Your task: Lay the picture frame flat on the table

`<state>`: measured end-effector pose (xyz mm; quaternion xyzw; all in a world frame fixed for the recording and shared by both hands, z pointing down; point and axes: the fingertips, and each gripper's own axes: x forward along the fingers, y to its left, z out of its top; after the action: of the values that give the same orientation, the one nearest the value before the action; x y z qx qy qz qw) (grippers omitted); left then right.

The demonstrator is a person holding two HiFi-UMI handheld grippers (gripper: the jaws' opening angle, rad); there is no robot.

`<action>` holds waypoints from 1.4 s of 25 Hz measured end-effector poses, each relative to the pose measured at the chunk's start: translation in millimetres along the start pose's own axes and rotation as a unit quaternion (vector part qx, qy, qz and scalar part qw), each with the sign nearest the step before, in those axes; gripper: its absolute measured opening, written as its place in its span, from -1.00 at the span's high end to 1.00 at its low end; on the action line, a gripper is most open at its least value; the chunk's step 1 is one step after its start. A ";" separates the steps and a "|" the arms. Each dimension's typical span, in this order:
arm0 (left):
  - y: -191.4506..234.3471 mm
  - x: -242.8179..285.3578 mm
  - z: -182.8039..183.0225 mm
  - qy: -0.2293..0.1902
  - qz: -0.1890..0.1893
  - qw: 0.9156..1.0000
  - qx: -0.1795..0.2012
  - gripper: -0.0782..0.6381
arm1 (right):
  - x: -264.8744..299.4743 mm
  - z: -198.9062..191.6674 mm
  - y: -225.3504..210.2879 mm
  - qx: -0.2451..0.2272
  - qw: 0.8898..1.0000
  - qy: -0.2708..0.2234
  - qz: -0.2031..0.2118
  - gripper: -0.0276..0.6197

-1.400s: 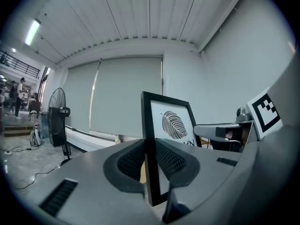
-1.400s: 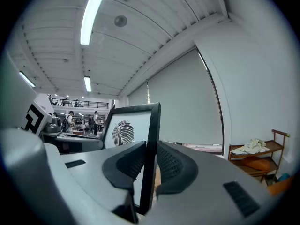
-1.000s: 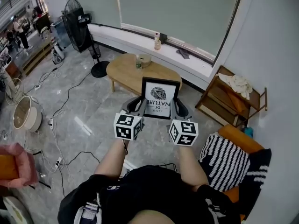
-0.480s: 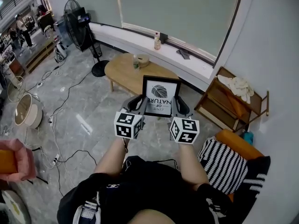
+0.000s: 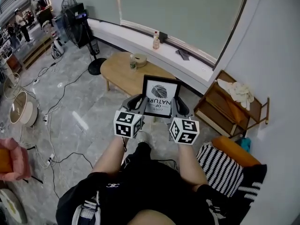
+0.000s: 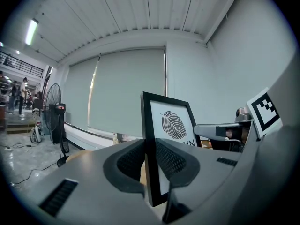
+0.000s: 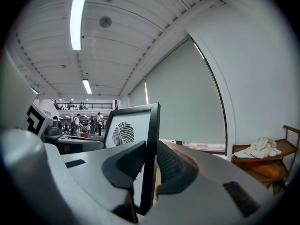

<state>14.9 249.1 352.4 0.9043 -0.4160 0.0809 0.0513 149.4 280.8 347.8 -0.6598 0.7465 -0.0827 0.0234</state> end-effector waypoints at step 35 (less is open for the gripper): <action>283.4 410.1 20.4 0.071 -0.049 0.995 -0.048 0.53 | 481.6 -5.7 -112.2 0.022 0.995 0.093 -0.030 0.64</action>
<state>64.2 -243.1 417.2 0.9121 -0.3698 0.1224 0.1280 196.9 -207.9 406.4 -0.6703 0.7235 -0.1613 -0.0342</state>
